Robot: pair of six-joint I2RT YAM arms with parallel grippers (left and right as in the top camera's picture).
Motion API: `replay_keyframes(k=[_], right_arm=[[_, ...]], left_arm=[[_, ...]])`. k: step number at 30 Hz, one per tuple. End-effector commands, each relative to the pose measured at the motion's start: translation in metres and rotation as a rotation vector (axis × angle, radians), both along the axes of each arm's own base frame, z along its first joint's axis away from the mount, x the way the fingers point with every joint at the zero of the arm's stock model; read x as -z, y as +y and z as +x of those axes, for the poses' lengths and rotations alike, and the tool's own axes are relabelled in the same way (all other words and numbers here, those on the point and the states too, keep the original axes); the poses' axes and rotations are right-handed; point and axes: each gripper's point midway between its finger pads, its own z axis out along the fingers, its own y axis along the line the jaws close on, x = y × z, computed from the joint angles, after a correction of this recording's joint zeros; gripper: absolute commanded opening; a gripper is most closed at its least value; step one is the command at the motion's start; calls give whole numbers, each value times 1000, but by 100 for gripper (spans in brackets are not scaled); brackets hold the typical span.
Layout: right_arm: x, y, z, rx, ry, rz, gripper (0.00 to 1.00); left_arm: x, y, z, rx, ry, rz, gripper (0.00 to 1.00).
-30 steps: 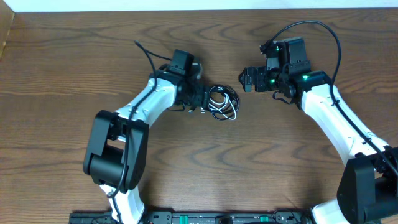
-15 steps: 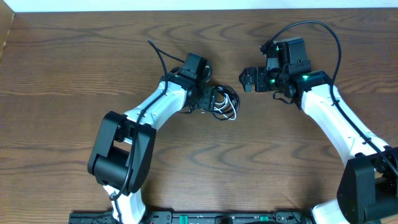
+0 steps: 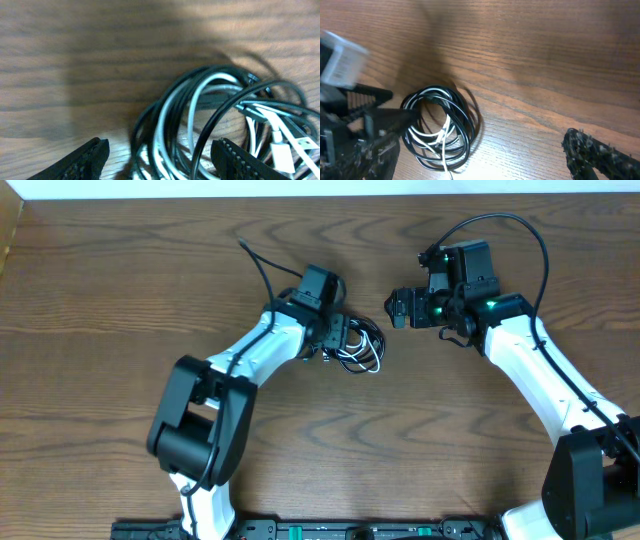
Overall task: Untangle cables
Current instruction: 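Lower the left gripper onto the black and white cable bundle, then bring the right gripper to the bundle beside the left gripper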
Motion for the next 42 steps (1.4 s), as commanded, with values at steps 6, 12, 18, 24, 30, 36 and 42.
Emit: replay_keyframes(k=[6,12,18,24,30,36,42], right_arm=[[-3,3,1,2,3,5,99],[-3,3,1,2,3,5,99],[3,2,-4,2,31,-3,86],[13,4,-20,-49,88,-21,78],[19,25,-42,-185,122,-2,75],[36,39,-63,-255,154,-32,73],[58,32,-78,-249,194,-89,57]], left_arm=[[17,-6,-11,13,62,12,33],[-6,-8,-14,19,44,-12,9],[-45,-32,-27,80,53,-177,9],[-50,-33,-30,48,72,-201,9],[-50,-33,-31,38,79,-203,9],[-50,-33,-31,5,92,-215,9],[-50,-34,-32,5,95,-222,8]])
